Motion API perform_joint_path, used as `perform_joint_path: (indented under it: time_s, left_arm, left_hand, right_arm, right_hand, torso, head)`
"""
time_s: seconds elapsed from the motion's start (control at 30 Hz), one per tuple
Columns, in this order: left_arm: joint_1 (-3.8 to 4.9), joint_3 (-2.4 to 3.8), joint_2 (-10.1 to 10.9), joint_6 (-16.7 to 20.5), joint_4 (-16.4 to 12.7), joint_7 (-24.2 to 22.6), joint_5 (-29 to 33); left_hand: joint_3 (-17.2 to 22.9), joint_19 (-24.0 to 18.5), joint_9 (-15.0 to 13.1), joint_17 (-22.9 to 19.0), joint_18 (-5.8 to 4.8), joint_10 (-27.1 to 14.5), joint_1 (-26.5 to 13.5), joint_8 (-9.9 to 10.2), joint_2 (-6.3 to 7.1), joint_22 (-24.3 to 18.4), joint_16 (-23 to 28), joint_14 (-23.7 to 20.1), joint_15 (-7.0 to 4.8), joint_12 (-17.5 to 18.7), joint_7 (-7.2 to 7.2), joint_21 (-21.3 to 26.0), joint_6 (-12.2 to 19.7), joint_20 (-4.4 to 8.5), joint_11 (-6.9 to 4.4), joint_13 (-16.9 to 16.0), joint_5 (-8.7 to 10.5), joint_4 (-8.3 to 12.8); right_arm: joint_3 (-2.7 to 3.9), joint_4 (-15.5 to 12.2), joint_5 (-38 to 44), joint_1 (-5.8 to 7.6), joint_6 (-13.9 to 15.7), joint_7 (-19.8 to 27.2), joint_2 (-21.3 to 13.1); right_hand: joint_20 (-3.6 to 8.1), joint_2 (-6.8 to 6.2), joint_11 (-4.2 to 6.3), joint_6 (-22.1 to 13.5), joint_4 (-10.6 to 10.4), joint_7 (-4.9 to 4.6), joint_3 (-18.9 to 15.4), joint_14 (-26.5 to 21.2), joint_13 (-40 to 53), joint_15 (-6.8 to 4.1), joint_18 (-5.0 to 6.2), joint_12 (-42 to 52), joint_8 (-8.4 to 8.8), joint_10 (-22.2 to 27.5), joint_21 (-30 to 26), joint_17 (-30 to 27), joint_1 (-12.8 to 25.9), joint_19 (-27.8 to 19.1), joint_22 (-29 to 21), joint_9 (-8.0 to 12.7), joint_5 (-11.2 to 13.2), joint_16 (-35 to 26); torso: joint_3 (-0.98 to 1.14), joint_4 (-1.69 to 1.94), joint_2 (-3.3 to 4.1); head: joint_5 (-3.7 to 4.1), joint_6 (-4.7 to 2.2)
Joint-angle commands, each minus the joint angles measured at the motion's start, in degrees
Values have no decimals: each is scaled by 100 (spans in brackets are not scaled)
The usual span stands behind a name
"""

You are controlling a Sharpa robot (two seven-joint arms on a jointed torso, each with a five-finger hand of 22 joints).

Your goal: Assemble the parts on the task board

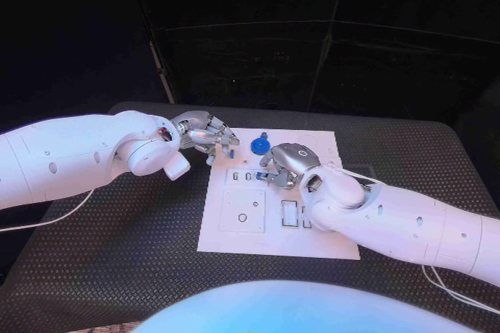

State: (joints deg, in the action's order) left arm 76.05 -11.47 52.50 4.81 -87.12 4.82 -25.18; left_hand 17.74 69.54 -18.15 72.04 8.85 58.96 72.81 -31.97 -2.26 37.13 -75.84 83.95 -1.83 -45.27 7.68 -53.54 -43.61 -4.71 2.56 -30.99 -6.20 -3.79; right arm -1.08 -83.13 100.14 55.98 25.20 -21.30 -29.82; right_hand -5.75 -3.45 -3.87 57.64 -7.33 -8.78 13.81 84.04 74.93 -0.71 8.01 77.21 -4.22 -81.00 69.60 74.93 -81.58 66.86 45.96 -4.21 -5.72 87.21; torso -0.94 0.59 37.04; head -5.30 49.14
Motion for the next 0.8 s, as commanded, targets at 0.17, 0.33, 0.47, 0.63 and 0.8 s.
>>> perform_joint_path:
  time_s: [0.17, 0.33, 0.47, 0.63, 0.8]
  left_arm:
    - [6, 3, -1, -54, 4, 3, 29]
    - [6, 3, 0, -61, 12, 10, 29]
    - [6, 3, 3, -61, 24, 17, 29]
    - [6, 3, 3, -65, 30, 22, 29]
    - [6, 3, 2, -75, 35, 27, 29]
  left_hand:
    - [35, 26, 10, 9, 68, -19, -16, -27, 53, 7, 9, 0, 53, 10, 6, 14, 27, -3, 35, 6, -16, 13]
    - [47, 28, 12, 12, 68, -18, -20, -30, 49, 9, 6, 1, 54, 8, 6, 14, 27, -4, 36, 10, -16, 11]
    - [61, 28, 14, 11, 69, -17, -26, -34, 44, 4, 6, 2, 55, 4, 7, 18, 28, -5, 37, 14, -16, 7]
    - [61, 28, 14, 11, 69, -17, -26, -34, 44, 4, 6, 2, 55, 4, 7, 18, 28, -5, 37, 14, -16, 7]
    - [61, 28, 14, 11, 69, -17, -26, -34, 44, 4, 6, 2, 55, 4, 7, 18, 28, -5, 37, 14, -16, 7]
  right_arm:
    - [3, 28, 23, 9, 106, -62, -2]
    - [4, 53, 23, 9, 124, -66, -5]
    - [4, 69, 15, 9, 123, -65, -4]
    - [4, 69, -3, 9, 143, -50, -6]
    - [4, 6, -32, 9, 221, 29, -64]
  right_hand:
    - [6, 48, 33, 78, 3, 20, 103, 473, 173, 13, -4, 43, -41, -40, 43, 961, -72, 26, 15, -7, -44, 4]
    - [13, 90, 42, 116, -6, 31, 172, 473, 177, 6, -6, 49, -48, -45, 50, 961, -59, 31, 25, -9, -44, 4]
    - [17, 110, 47, 137, -9, 37, 207, 473, 183, 1, -6, 56, -52, -50, 53, 964, -53, 33, 28, -10, -43, 5]
    - [20, 123, 50, 153, -14, 42, 232, 474, 182, -2, -7, 56, -56, -51, 55, 965, -43, 34, 29, -11, -41, 6]
    - [21, 127, 52, 158, -18, 43, 240, 473, 184, -3, -7, 58, -56, -52, 56, 964, -37, 34, 31, -11, -41, 5]
  torso:
    - [0, -3, 2]
    - [-2, 0, 6]
    - [-1, 2, 7]
    - [-3, 3, 6]
    - [-2, 1, 5]
  head:
    - [1, 6]
    - [8, 10]
    - [10, 17]
    - [12, 21]
    - [6, 30]
